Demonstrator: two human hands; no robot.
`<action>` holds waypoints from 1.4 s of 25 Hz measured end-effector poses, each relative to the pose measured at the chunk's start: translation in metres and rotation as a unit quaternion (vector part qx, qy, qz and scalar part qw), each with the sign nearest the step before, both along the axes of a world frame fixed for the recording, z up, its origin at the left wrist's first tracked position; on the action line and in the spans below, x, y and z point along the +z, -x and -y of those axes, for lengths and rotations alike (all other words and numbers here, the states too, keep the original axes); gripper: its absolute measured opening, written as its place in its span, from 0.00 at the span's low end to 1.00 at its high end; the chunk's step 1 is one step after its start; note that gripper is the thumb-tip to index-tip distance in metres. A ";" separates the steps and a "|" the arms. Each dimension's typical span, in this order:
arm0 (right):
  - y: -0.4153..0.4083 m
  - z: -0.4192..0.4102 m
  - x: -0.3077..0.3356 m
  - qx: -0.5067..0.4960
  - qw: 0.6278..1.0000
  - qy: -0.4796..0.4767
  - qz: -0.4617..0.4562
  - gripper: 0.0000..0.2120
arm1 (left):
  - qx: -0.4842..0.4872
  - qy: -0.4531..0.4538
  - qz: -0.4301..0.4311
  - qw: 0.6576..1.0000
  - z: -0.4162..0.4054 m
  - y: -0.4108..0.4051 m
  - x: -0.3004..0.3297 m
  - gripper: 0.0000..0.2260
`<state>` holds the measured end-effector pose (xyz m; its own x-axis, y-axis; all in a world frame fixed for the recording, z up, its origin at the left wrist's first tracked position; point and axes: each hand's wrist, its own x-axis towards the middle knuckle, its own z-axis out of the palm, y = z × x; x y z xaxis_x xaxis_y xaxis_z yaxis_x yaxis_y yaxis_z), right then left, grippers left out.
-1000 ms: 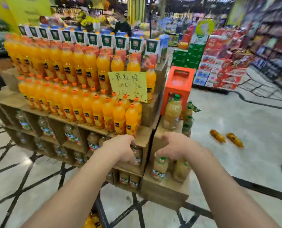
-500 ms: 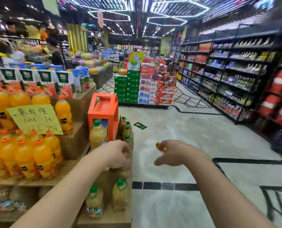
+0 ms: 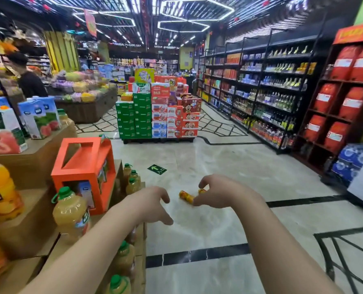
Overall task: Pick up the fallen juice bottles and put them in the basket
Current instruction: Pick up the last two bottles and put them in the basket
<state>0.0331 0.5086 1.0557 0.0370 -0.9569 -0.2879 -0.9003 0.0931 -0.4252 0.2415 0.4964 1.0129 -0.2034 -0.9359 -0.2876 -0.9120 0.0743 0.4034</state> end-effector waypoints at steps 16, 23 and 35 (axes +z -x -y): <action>0.125 0.346 -0.057 -0.085 0.994 -0.065 -0.013 0.31 | -0.056 -0.033 0.050 0.997 0.399 0.129 -0.050 0.30; 0.213 0.545 -0.102 -0.037 0.994 -0.099 -0.020 0.33 | -0.005 -0.063 0.049 0.997 0.565 0.211 -0.080 0.28; 0.290 0.863 -0.176 0.028 0.987 -0.153 -0.042 0.34 | 0.061 -0.105 0.046 0.992 0.841 0.289 -0.162 0.27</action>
